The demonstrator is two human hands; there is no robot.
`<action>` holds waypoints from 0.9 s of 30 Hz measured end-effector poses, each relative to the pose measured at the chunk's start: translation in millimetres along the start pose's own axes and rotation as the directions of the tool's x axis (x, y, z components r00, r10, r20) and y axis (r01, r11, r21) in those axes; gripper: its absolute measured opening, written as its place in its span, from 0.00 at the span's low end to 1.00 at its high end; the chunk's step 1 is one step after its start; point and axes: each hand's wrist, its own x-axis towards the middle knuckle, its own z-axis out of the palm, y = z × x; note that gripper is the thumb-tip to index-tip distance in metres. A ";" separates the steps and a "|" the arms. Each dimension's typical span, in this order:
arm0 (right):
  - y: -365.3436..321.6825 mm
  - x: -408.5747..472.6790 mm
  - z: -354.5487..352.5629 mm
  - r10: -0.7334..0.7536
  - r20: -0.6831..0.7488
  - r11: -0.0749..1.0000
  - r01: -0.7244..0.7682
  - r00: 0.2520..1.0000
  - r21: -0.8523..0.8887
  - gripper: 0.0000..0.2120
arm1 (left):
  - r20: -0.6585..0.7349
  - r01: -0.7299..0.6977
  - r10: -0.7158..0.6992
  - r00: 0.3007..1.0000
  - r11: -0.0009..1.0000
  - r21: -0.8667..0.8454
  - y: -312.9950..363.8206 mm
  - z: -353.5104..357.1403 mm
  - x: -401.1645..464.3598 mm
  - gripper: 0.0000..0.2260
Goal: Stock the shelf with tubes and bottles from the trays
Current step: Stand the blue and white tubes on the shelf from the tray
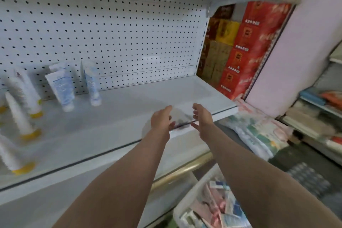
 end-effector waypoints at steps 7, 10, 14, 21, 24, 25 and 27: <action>5.3 8.7 -122.6 0.004 -0.144 1.000 -0.006 0.990 -0.016 0.14 | 0.125 0.016 -0.029 0.992 0.994 0.108 -67.6 98.0 -32.6 0.06; 13.8 13.2 -162.4 0.005 -0.165 0.999 -0.013 0.986 -0.047 0.15 | 0.163 0.037 -0.060 0.985 0.989 0.142 -107.3 124.6 -43.7 0.07; 47.8 23.7 -215.9 0.051 -0.183 0.989 -0.075 0.982 -0.128 0.13 | 0.109 0.121 -0.154 0.982 0.958 0.259 -177.8 137.6 -45.1 0.12; 131.3 38.2 -287.1 0.286 -0.185 0.930 -0.319 0.940 -0.182 0.08 | -0.046 0.330 -0.343 0.938 0.849 0.412 -294.2 113.4 -66.9 0.23; 173.4 38.8 -308.9 0.410 -0.156 0.874 -0.436 0.899 -0.213 0.07 | -0.038 0.449 -0.473 0.880 0.806 0.386 -334.1 103.3 -74.2 0.22; 187.4 40.7 -314.8 0.436 -0.164 0.859 -0.463 0.885 -0.217 0.10 | -0.036 0.464 -0.490 0.871 0.796 0.389 -346.8 100.7 -73.9 0.22; 214.6 43.7 -325.5 0.471 -0.213 0.828 -0.513 0.856 -0.229 0.17 | -0.048 0.495 -0.524 0.850 0.766 0.409 -371.0 94.7 -71.9 0.23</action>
